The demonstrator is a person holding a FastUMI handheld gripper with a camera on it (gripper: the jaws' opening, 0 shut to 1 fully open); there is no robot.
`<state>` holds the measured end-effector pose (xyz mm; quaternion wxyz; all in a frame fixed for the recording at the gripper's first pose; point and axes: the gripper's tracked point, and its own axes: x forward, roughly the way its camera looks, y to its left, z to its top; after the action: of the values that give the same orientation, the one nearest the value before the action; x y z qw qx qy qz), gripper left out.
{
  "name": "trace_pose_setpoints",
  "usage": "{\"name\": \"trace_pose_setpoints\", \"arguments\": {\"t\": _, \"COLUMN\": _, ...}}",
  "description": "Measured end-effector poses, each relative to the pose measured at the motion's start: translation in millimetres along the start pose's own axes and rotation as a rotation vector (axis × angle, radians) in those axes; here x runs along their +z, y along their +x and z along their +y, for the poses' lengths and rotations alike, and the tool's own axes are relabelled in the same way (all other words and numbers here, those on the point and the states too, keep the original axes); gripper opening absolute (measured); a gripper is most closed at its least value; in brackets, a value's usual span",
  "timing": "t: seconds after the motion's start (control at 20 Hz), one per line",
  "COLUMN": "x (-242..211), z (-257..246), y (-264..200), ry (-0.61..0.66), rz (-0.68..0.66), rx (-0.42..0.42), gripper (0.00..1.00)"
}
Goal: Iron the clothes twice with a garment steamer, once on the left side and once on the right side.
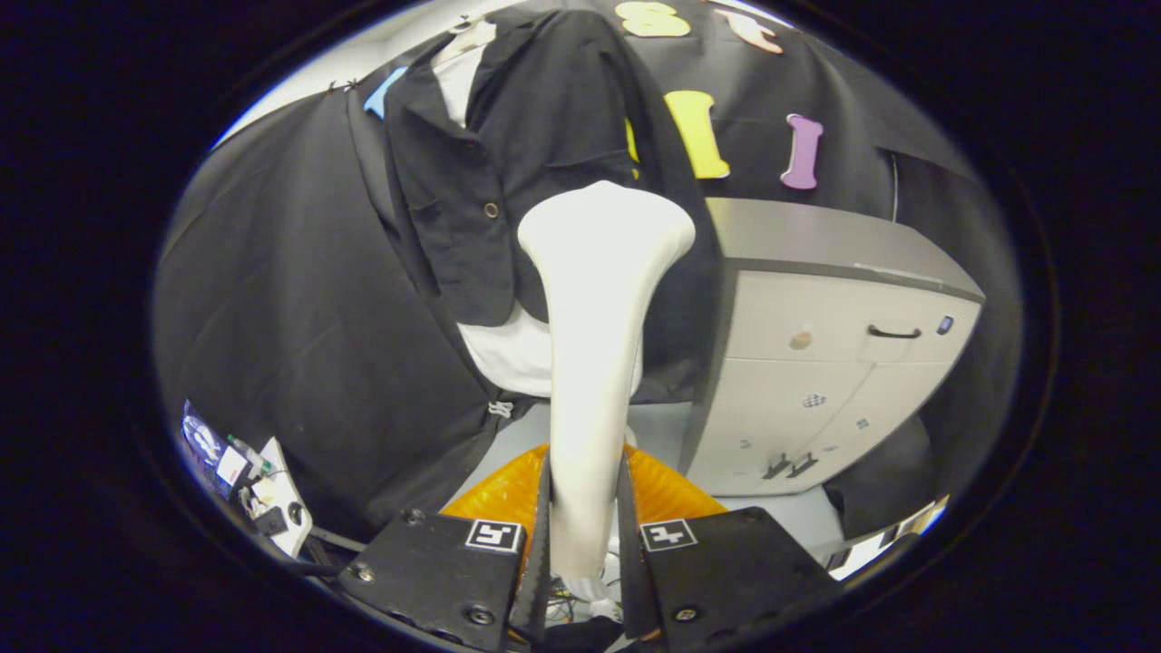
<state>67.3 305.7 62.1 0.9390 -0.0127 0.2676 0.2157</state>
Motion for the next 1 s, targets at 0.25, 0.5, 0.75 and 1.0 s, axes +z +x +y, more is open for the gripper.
{"name": "trace_pose_setpoints", "arguments": {"t": 0.25, "x": -38, "z": -84, "y": -66, "ry": 0.065, "rz": -0.019, "rx": -0.046, "gripper": 0.35}}
{"name": "trace_pose_setpoints", "arguments": {"t": 0.5, "x": -77, "z": -166, "y": -132, "ry": 0.125, "rz": -0.056, "rx": -0.103, "gripper": 0.35}}
{"name": "trace_pose_setpoints", "arguments": {"t": 0.75, "x": -127, "z": -222, "y": -176, "ry": 0.180, "rz": -0.065, "rx": -0.128, "gripper": 0.35}}
{"name": "trace_pose_setpoints", "arguments": {"t": 1.0, "x": -165, "z": -258, "y": -207, "ry": 0.236, "rz": -0.067, "rx": -0.131, "gripper": 0.35}}
